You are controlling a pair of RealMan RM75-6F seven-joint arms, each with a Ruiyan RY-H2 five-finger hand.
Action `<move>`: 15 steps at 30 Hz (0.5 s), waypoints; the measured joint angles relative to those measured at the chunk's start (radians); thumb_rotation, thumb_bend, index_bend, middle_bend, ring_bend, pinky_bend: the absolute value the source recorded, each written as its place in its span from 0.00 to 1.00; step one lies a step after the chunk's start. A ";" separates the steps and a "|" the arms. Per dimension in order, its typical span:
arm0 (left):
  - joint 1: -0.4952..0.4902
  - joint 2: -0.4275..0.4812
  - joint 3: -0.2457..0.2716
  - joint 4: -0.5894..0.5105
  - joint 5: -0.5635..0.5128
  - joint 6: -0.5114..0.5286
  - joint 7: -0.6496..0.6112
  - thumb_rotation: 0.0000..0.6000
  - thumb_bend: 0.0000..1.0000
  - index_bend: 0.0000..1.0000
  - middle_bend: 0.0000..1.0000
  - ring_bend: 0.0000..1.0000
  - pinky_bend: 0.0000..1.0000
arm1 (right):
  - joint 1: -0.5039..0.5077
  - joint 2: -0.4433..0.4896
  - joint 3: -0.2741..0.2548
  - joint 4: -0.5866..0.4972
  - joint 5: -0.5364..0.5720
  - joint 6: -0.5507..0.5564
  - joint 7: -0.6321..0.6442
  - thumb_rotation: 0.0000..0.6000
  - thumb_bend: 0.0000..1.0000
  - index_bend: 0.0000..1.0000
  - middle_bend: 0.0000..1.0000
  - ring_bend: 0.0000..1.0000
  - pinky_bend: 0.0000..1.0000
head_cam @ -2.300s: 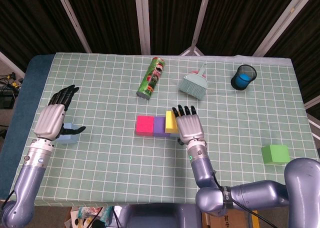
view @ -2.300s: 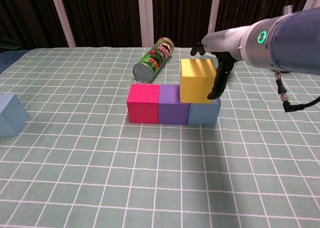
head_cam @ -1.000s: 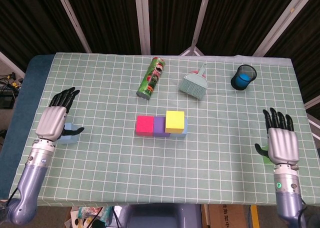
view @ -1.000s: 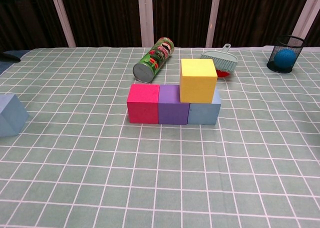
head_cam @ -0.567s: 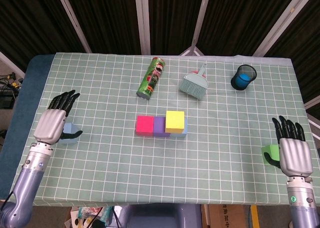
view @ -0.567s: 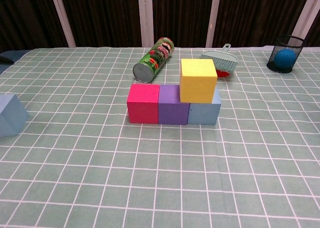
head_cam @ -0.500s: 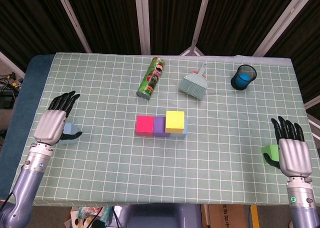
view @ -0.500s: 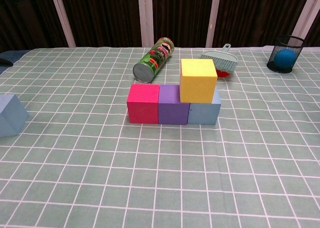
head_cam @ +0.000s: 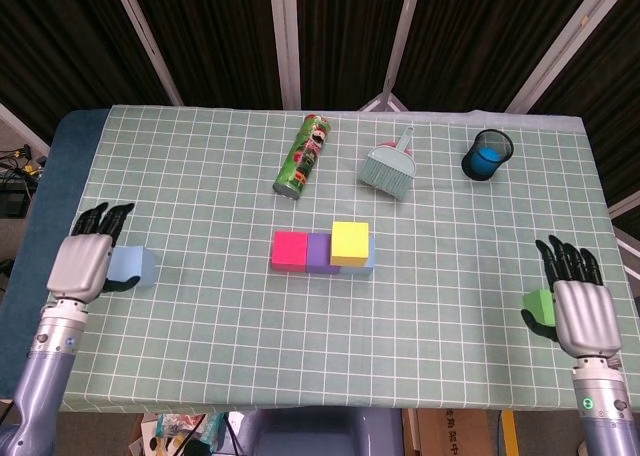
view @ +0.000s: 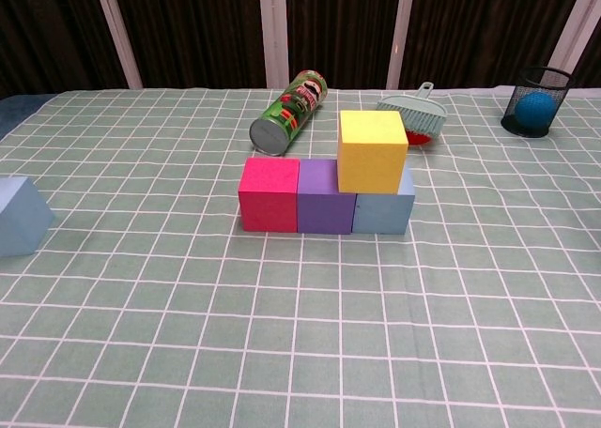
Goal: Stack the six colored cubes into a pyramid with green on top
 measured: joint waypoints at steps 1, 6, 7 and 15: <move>0.002 0.001 0.002 0.010 -0.010 -0.001 0.003 1.00 0.10 0.00 0.12 0.02 0.07 | -0.003 0.001 0.001 -0.003 -0.005 -0.003 -0.001 1.00 0.25 0.00 0.00 0.00 0.00; 0.005 -0.001 0.008 0.074 -0.060 -0.025 0.017 1.00 0.11 0.00 0.17 0.03 0.07 | -0.017 -0.003 0.011 -0.008 -0.020 -0.018 -0.019 1.00 0.25 0.00 0.00 0.00 0.00; 0.005 -0.003 0.008 0.086 -0.070 -0.033 0.018 1.00 0.11 0.00 0.18 0.03 0.07 | -0.019 -0.005 0.012 -0.008 -0.021 -0.021 -0.020 1.00 0.25 0.00 0.00 0.00 0.00; -0.006 -0.041 0.004 0.187 -0.153 -0.093 0.021 1.00 0.11 0.00 0.19 0.03 0.07 | -0.035 -0.016 0.031 -0.002 -0.017 -0.046 -0.030 1.00 0.25 0.00 0.00 0.00 0.00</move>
